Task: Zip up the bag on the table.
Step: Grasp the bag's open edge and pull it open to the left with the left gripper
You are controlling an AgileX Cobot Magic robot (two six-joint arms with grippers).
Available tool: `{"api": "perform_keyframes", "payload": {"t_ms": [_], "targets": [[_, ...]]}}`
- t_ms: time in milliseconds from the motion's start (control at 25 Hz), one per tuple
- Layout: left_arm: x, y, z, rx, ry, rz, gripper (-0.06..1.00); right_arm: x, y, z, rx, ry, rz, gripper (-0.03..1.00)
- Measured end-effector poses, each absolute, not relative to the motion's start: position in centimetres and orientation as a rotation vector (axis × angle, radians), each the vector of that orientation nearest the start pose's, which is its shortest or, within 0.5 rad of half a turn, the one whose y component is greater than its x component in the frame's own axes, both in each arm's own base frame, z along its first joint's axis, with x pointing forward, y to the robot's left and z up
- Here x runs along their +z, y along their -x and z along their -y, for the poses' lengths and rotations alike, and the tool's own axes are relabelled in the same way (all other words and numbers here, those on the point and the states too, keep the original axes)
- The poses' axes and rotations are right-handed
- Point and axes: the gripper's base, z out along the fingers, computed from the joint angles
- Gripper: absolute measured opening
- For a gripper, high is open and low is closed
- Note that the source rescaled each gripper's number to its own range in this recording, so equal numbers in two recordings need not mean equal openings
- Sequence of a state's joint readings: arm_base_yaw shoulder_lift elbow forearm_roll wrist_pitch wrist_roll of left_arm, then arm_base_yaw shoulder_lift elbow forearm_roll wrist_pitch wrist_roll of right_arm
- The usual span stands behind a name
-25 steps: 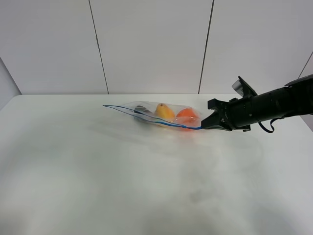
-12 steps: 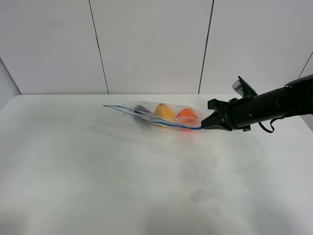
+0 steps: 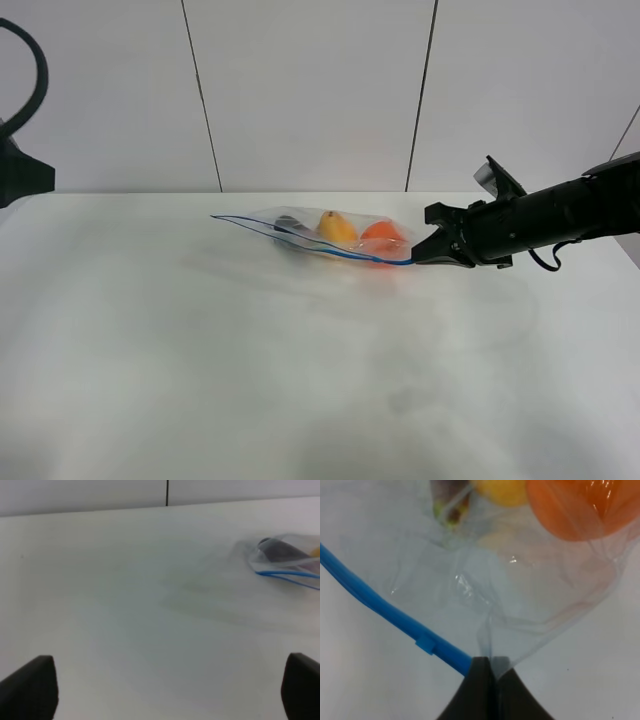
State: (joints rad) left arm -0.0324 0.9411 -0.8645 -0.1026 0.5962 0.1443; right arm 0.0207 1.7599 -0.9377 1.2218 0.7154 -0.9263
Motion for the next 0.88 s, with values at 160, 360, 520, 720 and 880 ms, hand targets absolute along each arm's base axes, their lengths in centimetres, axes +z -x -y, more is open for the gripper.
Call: {"api": "perform_keyframes", "payload": {"t_ms": [160,360,520,720,880], "targets": [[34.9,-18.9,3.3,-0.118,-0.254,-2.134,1.00,18.0,-32.8,-6.3,0.938,0.025,-2.530,0.00],[34.9,-17.7,7.2,-0.228,-0.499,-2.096,1.00,18.0,-32.8,-6.3,0.937,0.027,-2.531,0.00],[34.9,-16.6,9.6,-0.291,-0.674,-2.050,1.00,18.0,-32.8,-6.3,0.937,0.027,-2.531,0.00],[35.0,-15.5,11.3,-0.331,-0.814,-1.998,1.00,18.0,-32.8,-6.3,0.937,0.027,-2.531,0.00],[35.0,-15.2,11.7,-0.343,-0.856,-1.982,1.00,18.0,-32.8,-6.3,0.937,0.027,-2.531,0.00]]}}
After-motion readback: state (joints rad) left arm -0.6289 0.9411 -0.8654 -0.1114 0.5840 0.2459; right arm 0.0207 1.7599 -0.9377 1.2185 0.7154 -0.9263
